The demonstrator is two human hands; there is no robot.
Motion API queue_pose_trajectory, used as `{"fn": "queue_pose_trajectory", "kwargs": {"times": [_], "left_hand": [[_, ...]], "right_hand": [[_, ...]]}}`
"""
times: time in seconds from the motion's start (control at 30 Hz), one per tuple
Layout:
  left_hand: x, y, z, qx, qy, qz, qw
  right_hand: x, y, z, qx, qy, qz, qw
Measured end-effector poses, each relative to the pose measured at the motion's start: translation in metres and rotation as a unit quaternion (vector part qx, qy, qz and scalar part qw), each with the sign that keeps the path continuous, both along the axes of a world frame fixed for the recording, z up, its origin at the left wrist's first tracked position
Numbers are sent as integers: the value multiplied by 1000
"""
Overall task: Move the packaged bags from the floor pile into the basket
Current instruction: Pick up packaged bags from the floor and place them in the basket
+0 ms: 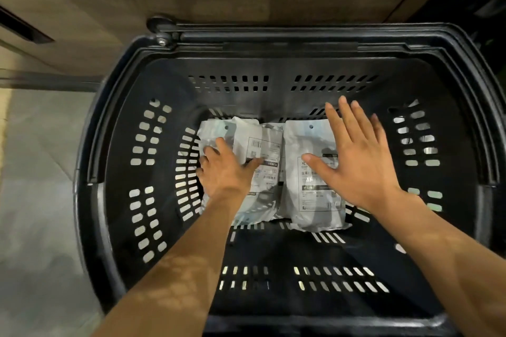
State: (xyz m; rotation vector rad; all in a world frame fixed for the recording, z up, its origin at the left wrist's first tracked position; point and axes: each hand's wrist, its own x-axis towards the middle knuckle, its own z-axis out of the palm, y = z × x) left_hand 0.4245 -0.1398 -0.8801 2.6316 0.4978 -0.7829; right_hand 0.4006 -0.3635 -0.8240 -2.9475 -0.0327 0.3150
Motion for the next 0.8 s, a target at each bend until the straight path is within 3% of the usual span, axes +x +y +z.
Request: {"fn": "queue_pose_trajectory", "kwargs": {"times": [0.23,0.43,0.57,0.8], "left_hand": [[6,22,51,-39,-74,-126,989],[-2,51,151,-44,-204,-289,934],[-8,81,249,7,-292,-295,910],[-44,141,467,59,-297,-211,929]], "right_hand": [[-3,16,36,4,17,4,1000],[-6,32,108,25,33,25,999],[-6,47,189,23,45,50,997],[-4,98,395,0,53,142,988]]}}
